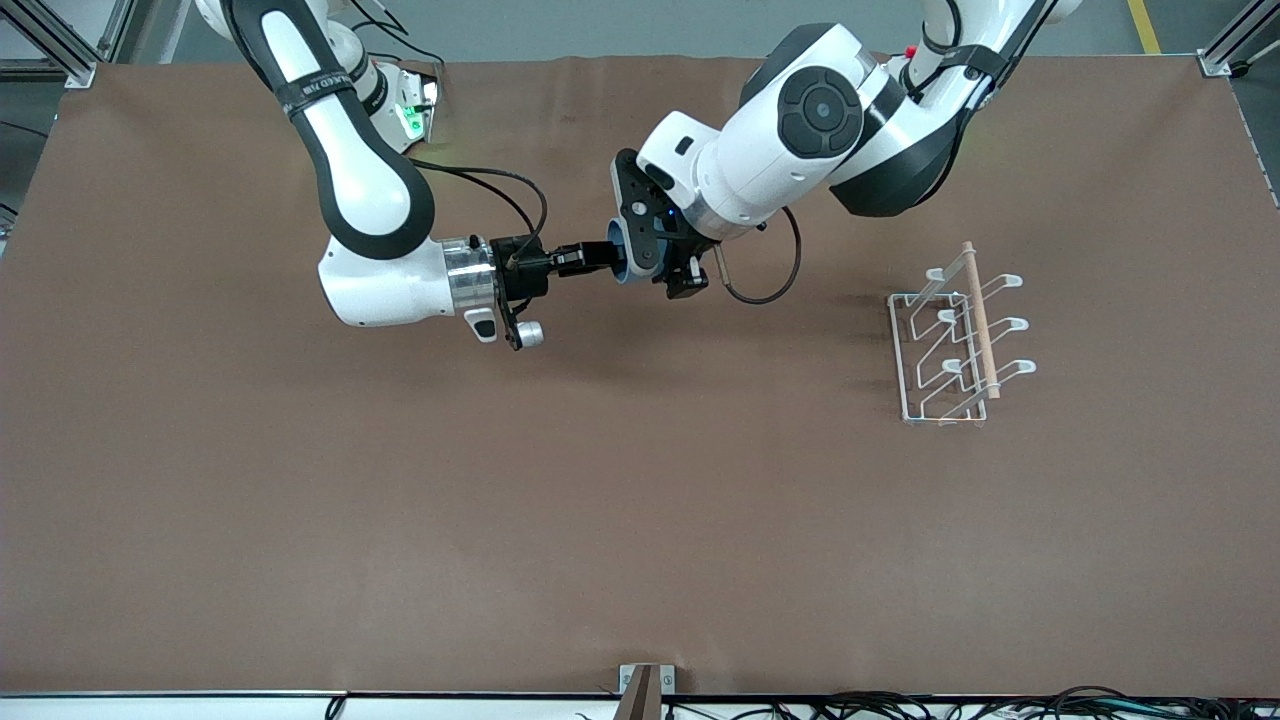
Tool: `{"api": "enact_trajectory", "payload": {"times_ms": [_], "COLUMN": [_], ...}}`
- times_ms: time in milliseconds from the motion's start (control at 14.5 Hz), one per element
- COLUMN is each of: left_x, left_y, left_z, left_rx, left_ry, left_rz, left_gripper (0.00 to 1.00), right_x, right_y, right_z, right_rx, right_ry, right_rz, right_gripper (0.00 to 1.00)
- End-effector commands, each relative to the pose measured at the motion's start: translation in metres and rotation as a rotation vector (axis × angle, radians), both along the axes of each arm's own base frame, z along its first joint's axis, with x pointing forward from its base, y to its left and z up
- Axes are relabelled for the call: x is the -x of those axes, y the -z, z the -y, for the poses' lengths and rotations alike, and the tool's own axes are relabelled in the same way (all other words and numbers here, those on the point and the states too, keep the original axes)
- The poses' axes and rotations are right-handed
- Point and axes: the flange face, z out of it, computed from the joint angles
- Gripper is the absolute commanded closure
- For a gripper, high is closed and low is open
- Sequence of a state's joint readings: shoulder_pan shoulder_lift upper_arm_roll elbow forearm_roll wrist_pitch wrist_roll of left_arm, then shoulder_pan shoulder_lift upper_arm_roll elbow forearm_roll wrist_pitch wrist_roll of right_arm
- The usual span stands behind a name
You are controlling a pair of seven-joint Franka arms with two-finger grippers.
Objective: Hang cup on cup holder
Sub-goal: 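Grasp the cup with the left gripper while the right gripper releases it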
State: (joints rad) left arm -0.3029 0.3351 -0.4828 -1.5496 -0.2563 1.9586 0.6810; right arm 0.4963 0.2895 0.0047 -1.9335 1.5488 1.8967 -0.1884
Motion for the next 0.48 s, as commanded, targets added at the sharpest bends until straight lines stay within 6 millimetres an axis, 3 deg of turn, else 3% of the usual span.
{"api": "enact_trajectory", "payload": {"times_ms": [0, 138, 415], "left_x": [-0.003, -0.008, -0.007], "left_y": [-0.003, 0.001, -0.002], "left_z": [-0.01, -0.019, -0.044], "left_rx": [-0.055, -0.103, -0.305], "left_ry": [-0.024, -0.016, 0.048], "left_rz": [0.011, 0.031, 0.098], "left_gripper": [0.83, 0.83, 0.83], "right_x": [-0.008, -0.023, -0.059], "right_y": [-0.007, -0.009, -0.021], "right_z": [0.013, 0.039, 0.119], "right_rx": [0.006, 0.032, 0.235], "right_ry": [0.054, 0.097, 0.116], "right_rz": [0.013, -0.005, 0.022], "right_gripper": [0.0, 0.0, 0.0]}}
